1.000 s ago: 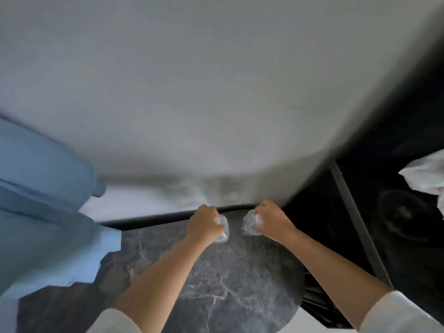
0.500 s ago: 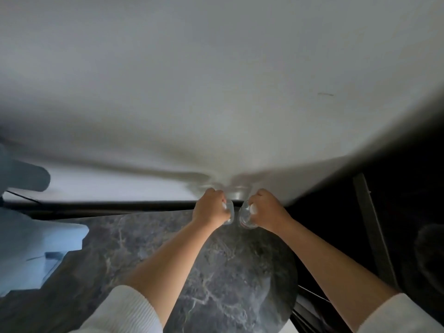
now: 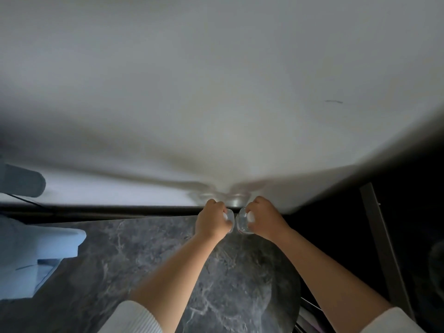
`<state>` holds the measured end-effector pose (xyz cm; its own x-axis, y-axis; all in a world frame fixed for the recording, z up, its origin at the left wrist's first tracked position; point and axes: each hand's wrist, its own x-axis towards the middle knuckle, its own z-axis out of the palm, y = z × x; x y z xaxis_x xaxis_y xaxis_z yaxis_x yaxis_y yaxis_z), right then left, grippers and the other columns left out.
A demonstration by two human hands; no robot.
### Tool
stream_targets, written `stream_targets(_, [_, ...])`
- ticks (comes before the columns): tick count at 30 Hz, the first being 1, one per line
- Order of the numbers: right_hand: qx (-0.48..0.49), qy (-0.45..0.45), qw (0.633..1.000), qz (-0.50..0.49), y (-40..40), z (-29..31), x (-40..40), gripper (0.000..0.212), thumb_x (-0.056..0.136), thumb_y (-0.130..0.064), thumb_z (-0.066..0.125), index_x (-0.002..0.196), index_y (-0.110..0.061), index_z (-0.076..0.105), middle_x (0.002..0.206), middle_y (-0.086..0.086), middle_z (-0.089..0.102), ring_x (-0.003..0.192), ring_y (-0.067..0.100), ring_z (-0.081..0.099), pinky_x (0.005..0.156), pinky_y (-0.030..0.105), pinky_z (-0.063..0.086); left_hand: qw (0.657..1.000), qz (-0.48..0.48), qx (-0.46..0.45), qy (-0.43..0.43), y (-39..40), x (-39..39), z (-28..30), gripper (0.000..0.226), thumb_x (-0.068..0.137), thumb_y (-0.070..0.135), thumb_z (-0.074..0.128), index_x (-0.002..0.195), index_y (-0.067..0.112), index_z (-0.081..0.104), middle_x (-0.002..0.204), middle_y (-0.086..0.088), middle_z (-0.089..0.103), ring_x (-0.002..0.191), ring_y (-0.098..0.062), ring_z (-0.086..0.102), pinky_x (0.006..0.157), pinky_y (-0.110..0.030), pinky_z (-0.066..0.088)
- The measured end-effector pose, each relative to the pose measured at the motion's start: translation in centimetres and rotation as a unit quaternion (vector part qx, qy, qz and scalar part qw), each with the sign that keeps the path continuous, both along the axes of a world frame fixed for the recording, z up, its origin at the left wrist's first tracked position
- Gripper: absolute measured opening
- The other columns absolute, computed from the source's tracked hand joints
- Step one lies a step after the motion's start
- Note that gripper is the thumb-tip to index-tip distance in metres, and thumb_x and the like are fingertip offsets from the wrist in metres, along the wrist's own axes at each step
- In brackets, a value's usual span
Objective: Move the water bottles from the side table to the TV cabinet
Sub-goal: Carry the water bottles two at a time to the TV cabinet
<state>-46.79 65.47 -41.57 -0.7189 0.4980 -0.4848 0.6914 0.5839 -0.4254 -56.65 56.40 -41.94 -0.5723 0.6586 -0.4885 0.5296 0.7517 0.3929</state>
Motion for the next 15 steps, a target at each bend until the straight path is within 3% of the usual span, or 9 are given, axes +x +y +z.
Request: stream_targets(15, [-0.010, 0.024, 1.000, -0.017, -0.52, -0.96, -0.89, 0.036, 0.083, -0.003, 0.057, 0.119, -0.004, 0.059, 0.124, 0.012, 0.050, 0.119, 0.023, 0.047, 0.094, 0.021, 0.038, 1.000, 0.015, 0.005, 0.001, 0.15, -0.65, -0.76, 0.023, 0.089, 0.017, 0.053, 0.109, 0.006, 0.060, 0.120, -0.008, 0.053, 0.102, -0.025, 0.061, 0.075, -0.024, 0.042])
